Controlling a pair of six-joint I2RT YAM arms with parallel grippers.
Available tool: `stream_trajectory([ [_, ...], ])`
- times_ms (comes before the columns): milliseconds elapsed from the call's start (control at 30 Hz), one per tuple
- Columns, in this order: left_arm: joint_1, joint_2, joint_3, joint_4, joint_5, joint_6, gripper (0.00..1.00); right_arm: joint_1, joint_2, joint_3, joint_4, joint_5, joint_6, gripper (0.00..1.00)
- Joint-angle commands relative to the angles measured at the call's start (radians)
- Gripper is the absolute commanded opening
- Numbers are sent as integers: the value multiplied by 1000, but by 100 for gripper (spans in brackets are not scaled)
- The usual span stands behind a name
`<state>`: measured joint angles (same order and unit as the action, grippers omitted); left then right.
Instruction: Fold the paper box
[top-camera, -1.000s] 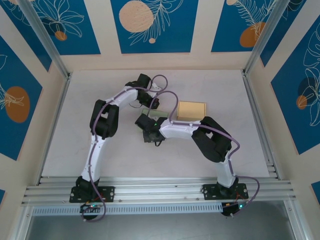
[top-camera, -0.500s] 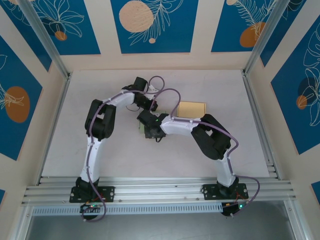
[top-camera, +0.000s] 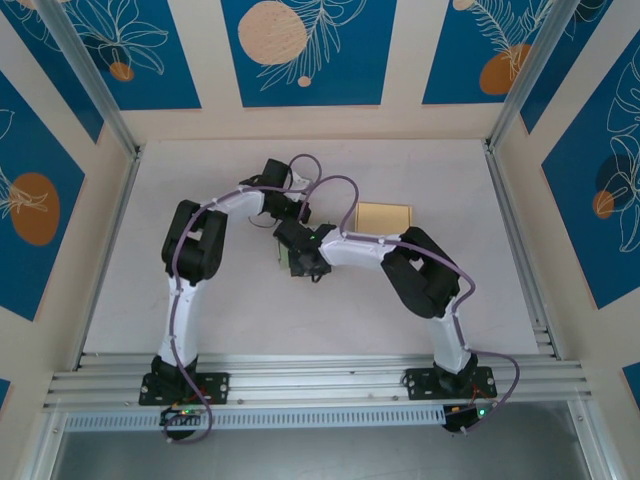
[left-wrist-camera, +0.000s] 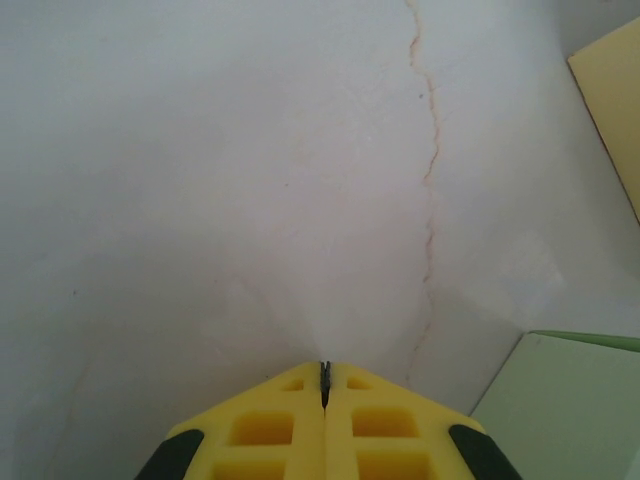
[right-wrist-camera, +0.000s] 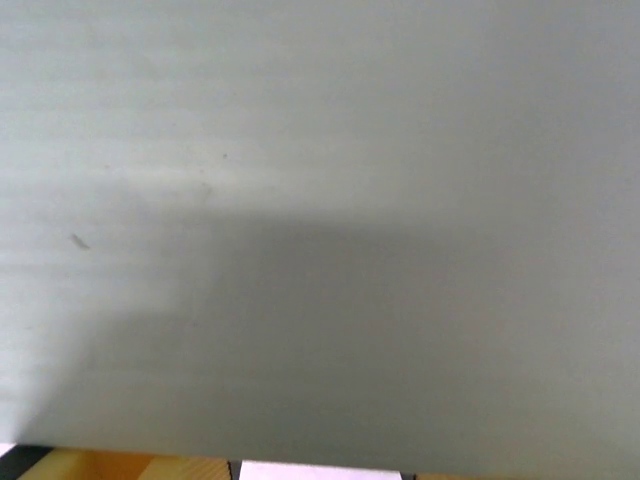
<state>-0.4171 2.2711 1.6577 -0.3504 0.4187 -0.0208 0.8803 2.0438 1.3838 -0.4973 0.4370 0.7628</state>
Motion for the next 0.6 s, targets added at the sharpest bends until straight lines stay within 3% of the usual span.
stream_trajectory([
  [0,-42,34,-66,-237,-11,-38,0,-56,16,-110,53,49,-47,45],
  [467,-11,21,-40,-223,-72,-65,0,-46,-226,-324,3,35,-76,44],
  [567,-5,21,-18,-239,-72,-55,0,-75,-265,-354,11,49,-73,36],
])
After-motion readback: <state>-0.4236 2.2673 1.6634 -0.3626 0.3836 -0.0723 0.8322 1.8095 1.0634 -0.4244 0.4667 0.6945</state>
